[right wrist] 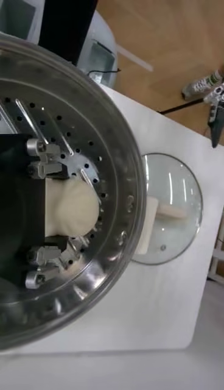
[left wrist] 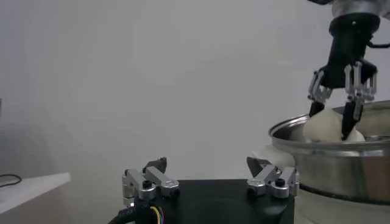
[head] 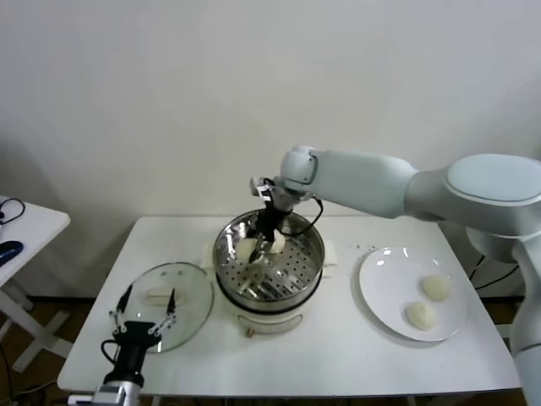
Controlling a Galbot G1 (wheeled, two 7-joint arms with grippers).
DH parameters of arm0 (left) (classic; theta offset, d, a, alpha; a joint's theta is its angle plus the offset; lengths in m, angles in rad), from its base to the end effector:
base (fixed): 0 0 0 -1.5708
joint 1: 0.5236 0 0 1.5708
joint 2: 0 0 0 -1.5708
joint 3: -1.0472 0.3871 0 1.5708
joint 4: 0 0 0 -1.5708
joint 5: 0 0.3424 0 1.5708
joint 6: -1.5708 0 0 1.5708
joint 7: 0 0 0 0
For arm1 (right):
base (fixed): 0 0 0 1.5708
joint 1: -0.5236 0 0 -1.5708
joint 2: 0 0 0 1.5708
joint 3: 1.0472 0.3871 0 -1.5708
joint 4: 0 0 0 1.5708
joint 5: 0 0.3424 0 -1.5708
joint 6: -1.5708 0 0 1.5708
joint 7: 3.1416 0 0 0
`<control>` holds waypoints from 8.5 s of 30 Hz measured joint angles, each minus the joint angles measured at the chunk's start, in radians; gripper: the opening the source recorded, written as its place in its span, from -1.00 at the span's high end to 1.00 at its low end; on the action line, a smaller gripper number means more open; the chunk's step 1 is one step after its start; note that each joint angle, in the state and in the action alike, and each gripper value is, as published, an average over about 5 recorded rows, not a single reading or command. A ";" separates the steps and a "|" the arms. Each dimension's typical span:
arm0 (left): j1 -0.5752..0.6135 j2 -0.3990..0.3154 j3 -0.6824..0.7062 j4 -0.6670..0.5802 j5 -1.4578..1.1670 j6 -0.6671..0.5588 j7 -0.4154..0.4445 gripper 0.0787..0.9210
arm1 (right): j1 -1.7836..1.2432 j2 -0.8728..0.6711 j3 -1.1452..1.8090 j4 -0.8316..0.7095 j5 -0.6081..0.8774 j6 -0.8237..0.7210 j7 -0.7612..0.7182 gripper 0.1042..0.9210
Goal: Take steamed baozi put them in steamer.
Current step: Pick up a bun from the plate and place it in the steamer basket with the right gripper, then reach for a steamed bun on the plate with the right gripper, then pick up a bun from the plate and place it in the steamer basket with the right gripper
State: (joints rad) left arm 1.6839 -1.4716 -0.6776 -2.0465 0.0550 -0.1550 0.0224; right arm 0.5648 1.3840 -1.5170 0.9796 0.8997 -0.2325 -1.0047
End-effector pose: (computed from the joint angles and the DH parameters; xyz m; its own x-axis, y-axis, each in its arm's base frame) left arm 0.1083 0.0693 -0.3594 -0.9994 -0.0347 -0.0005 -0.0340 0.9742 0.2233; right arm 0.6197 0.1417 -0.1033 0.0802 -0.4244 0.9019 -0.9690 -0.2455 -0.0293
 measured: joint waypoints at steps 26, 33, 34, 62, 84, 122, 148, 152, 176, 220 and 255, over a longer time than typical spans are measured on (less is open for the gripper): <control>-0.006 0.013 -0.010 0.010 -0.009 0.004 0.001 -0.77 | -0.040 0.033 -0.006 -0.023 -0.052 0.018 -0.012 -0.38; -0.004 0.013 -0.011 0.010 -0.009 0.003 0.001 -0.77 | -0.032 0.035 -0.005 -0.022 -0.060 0.026 -0.022 -0.74; -0.004 0.013 -0.011 0.010 -0.009 0.003 0.001 -0.77 | -0.029 0.034 -0.004 -0.020 -0.060 0.028 -0.024 -0.75; -0.010 0.039 -0.014 0.021 -0.020 -0.010 -0.004 -0.77 | 0.306 -0.494 -0.116 0.393 -0.216 0.105 -0.136 -0.76; -0.002 0.017 -0.012 0.010 0.003 0.004 0.005 -0.77 | -0.123 -0.897 0.215 0.370 -0.720 0.213 -0.164 -0.76; 0.017 0.007 -0.024 0.024 0.016 -0.011 0.004 -0.77 | -0.521 -0.861 0.486 0.261 -0.950 0.247 -0.104 -0.76; 0.025 0.005 -0.025 0.025 0.017 -0.013 0.004 -0.77 | -0.549 -0.847 0.529 0.244 -0.966 0.258 -0.112 -0.41; 0.025 0.004 -0.025 0.025 0.017 -0.013 0.004 -0.77 | -0.531 -0.847 0.521 0.253 -0.953 0.266 -0.117 -0.40; 0.033 -0.002 -0.003 0.024 0.042 -0.016 0.005 -0.77 | 0.085 -0.711 0.247 0.584 -0.979 0.480 -0.185 -0.37; 0.031 0.019 0.006 0.050 0.059 0.001 0.003 -0.77 | -0.043 -0.146 0.199 0.530 -1.186 0.666 -0.188 -0.34; 0.037 0.011 0.008 0.048 0.077 0.001 0.001 -0.77 | -0.074 -0.176 0.222 0.554 -1.247 0.719 -0.185 -0.76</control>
State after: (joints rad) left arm 1.7210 -1.4609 -0.6692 -1.9981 0.1324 -0.1540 0.0234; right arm 0.4910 1.2083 -1.2951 1.5332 -0.3470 0.4862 -1.1898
